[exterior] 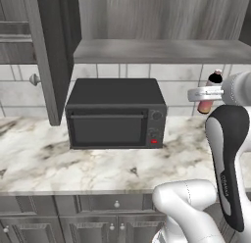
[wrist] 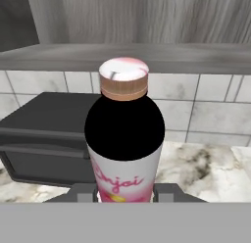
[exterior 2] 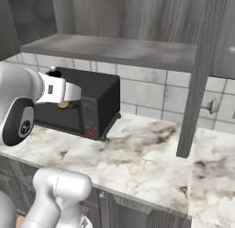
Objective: Sort all alcoholic drinks to one cabinet, and non-alcoholic drinks to the other.
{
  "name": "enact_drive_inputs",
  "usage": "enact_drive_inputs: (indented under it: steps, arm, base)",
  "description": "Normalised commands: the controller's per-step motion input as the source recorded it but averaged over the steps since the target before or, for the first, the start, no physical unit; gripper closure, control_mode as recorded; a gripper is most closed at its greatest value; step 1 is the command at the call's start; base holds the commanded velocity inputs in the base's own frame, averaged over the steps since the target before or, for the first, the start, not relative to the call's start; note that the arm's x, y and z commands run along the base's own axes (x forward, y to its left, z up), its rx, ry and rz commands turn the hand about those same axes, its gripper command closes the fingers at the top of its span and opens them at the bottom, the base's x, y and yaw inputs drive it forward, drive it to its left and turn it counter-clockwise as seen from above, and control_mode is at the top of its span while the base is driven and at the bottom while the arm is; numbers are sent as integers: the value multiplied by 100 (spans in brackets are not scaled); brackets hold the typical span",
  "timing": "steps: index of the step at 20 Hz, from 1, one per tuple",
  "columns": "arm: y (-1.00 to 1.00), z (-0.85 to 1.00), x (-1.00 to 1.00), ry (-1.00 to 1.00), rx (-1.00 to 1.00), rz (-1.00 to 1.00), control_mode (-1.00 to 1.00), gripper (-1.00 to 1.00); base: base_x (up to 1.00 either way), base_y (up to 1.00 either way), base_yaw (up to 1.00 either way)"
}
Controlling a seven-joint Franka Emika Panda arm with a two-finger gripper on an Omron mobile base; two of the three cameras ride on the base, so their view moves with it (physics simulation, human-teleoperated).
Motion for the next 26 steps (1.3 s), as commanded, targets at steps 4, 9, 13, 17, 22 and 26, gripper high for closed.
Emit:
enact_drive_inputs:
  steps: [4,9,13,17,22,26]
  arm:
    - [0,0,0,0,0,0,100,100]
    - [0,0,0,0,0,0,100,100]
    - [0,0,0,0,0,0,100,100]
    - [0,11,0,-4,0,0,-100,100]
    - [2,27,0,-8,0,0,-100,100]
    - [0,35,-2,-8,0,0,-100,100]
  base:
    - [19,0,5]
    - [8,0,3]
    - [4,0,1]
    - [1,0,0]
    - [0,0,0]
    - [0,0,0]
